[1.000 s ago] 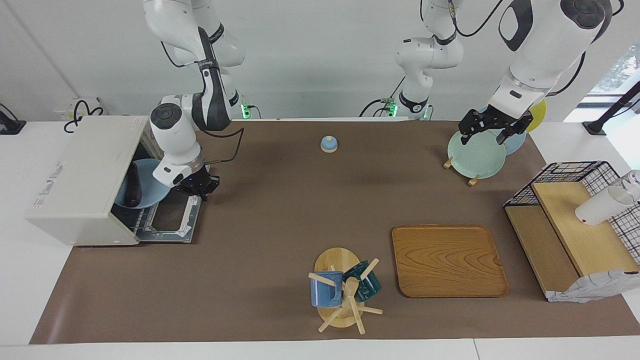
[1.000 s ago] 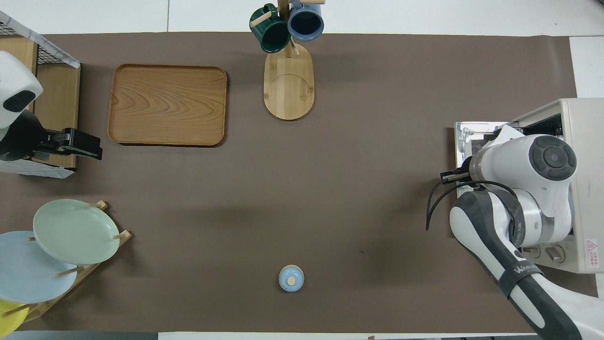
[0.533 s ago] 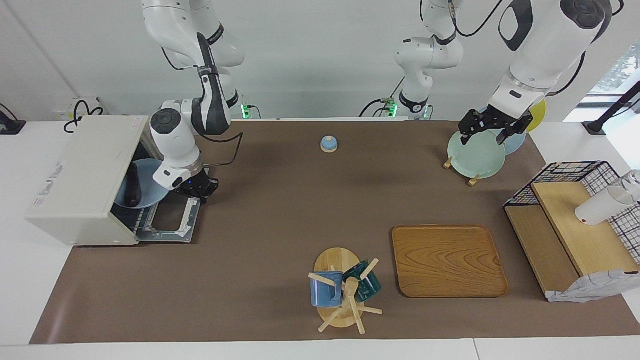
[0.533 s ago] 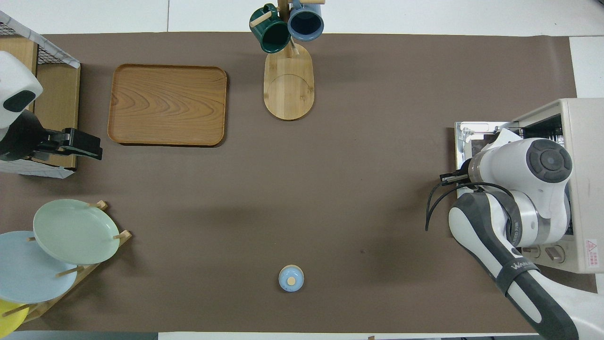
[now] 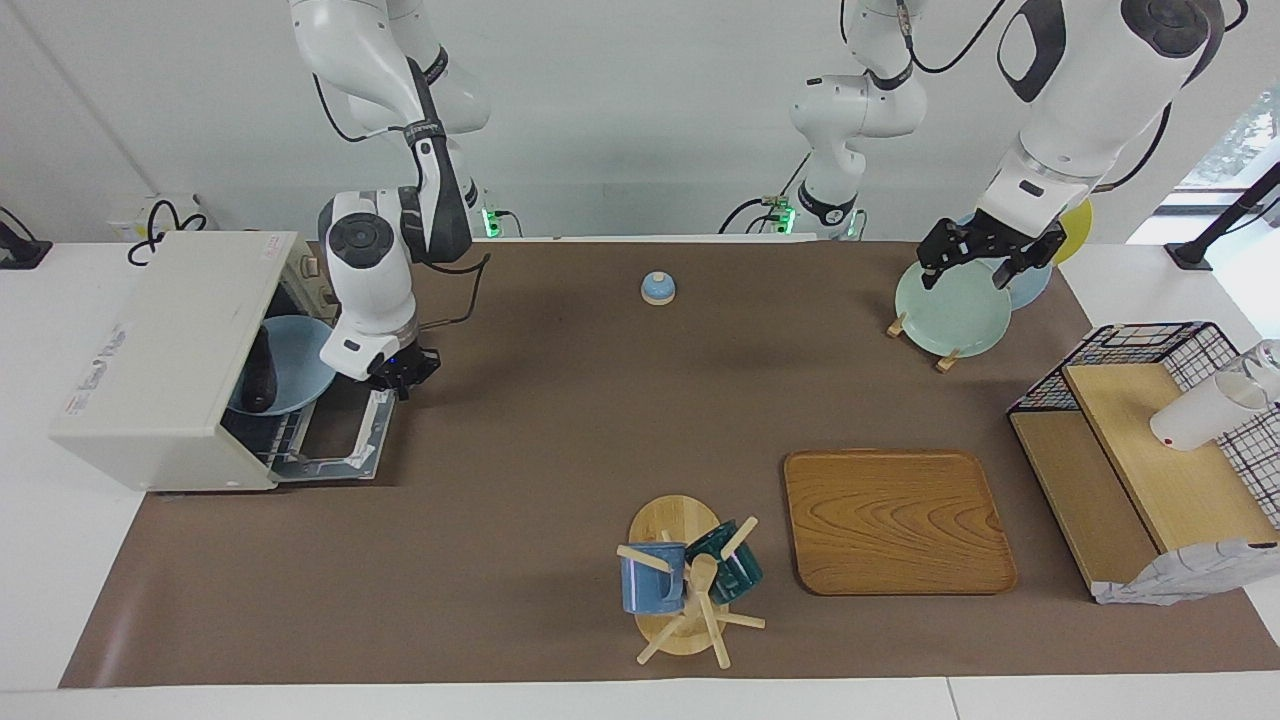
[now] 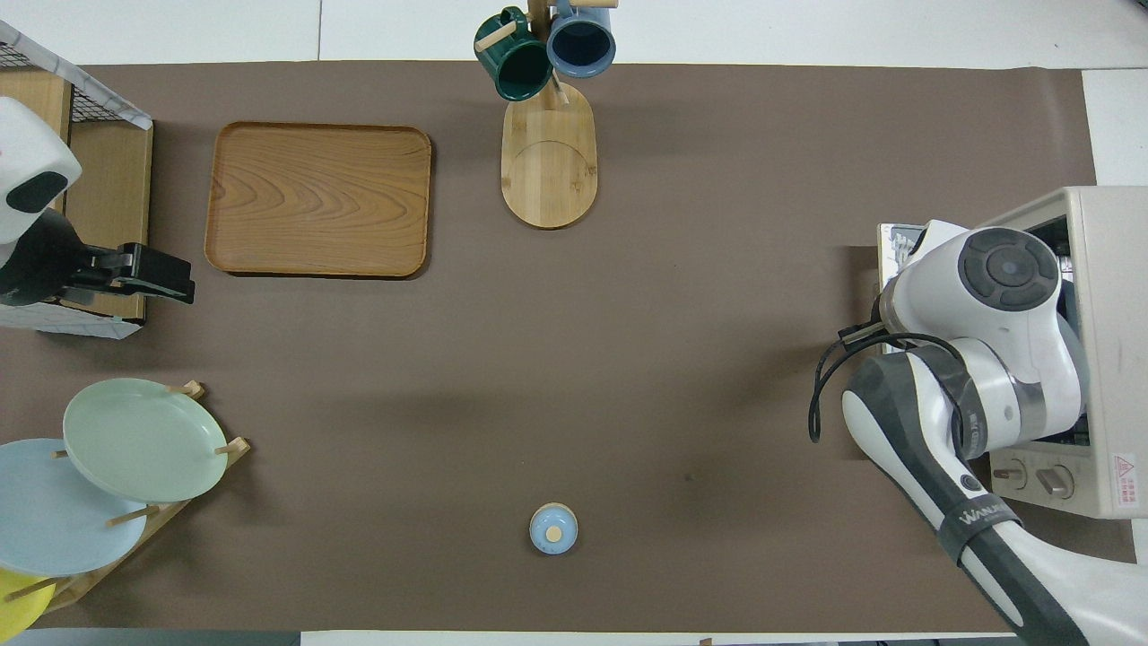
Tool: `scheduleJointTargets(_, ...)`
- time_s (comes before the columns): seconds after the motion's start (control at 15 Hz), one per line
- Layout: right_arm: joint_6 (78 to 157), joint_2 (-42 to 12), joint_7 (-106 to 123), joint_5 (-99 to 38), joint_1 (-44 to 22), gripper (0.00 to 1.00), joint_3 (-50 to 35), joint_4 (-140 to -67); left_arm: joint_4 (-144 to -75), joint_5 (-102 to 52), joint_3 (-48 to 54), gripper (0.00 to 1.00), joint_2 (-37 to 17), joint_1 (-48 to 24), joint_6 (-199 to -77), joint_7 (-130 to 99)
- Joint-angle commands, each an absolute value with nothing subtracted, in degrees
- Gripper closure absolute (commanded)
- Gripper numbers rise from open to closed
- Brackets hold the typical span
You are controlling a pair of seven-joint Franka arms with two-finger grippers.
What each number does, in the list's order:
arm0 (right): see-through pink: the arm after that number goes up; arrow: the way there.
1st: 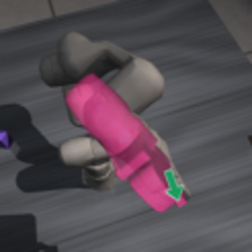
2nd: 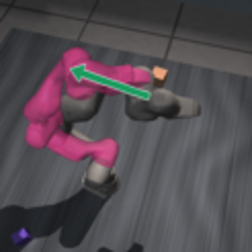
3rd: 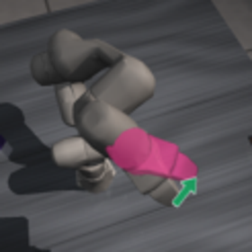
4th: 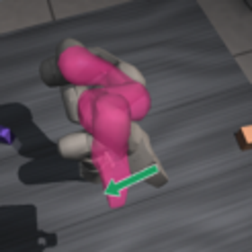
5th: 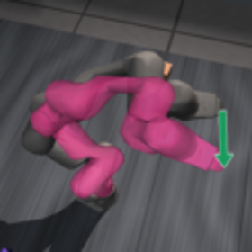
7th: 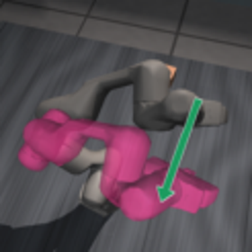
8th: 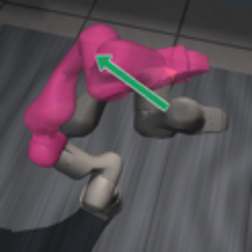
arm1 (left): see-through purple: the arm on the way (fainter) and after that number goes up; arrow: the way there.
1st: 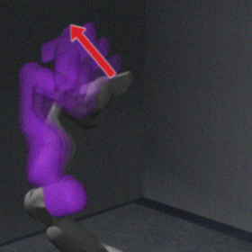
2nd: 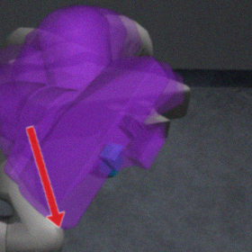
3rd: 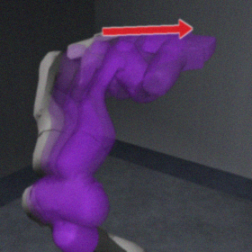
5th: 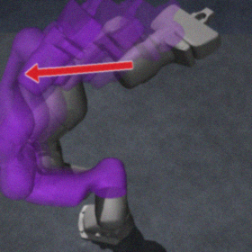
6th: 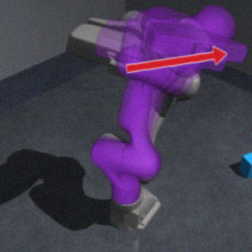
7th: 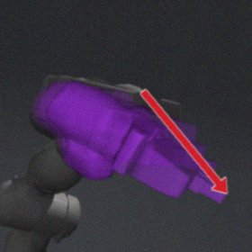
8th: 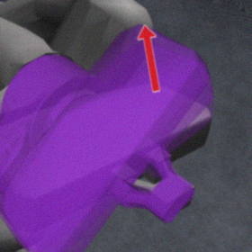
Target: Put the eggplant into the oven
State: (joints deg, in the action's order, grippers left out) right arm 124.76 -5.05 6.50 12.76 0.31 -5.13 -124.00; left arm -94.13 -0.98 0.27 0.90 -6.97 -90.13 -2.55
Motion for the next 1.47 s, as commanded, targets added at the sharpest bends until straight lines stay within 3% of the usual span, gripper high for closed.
scheduleJointTargets(0.0, 120.9, -5.5, 11.6, 16.3, 3.1, 1.00, -4.2, -118.8, -94.7, 0.4, -0.1, 0.00, 1.2, -7.3, -90.7, -2.5)
scheduleJointTargets(0.27, 112.9, -4.3, 14.6, 15.0, 4.6, 1.00, -4.0, -114.3, -94.7, 0.4, -0.1, 0.00, 1.2, -7.3, -90.7, -2.5)
scheduleJointTargets(0.8, 107.1, -1.9, 22.9, 12.4, 10.9, 1.00, -3.8, -112.2, -94.7, 0.4, -0.1, 0.00, 1.2, -7.3, -90.7, -2.5)
scheduleJointTargets(1.07, 96.6, -1.1, 22.4, 8.3, 10.7, 0.98, -3.8, -104.7, -94.7, 0.4, -0.1, 0.00, 1.2, -7.3, -90.7, -2.5)
scheduleJointTargets(1.2, 93.9, -1.0, 22.2, 7.9, 10.1, 0.82, -4.2, -101.4, -94.7, 0.4, -0.1, 0.00, 1.2, -7.3, -90.7, -2.5)
scheduleJointTargets(1.27, 92.7, -1.0, 22.1, 7.7, 9.8, 0.67, -4.4, -99.9, -94.7, 0.4, -0.1, 0.00, 1.2, -7.3, -90.7, -2.5)
scheduleJointTargets(1.33, 91.6, -1.0, 22.0, 5.6, 9.7, 0.42, -4.5, -98.5, -94.7, 0.4, -0.1, 0.00, 1.2, -7.3, -90.7, -2.5)
scheduleJointTargets(1.4, 91.0, -1.0, 21.1, 2.2, 9.7, 0.01, -4.5, -97.6, -94.7, 0.4, -0.1, 0.00, 1.2, -7.3, -90.7, -2.5)
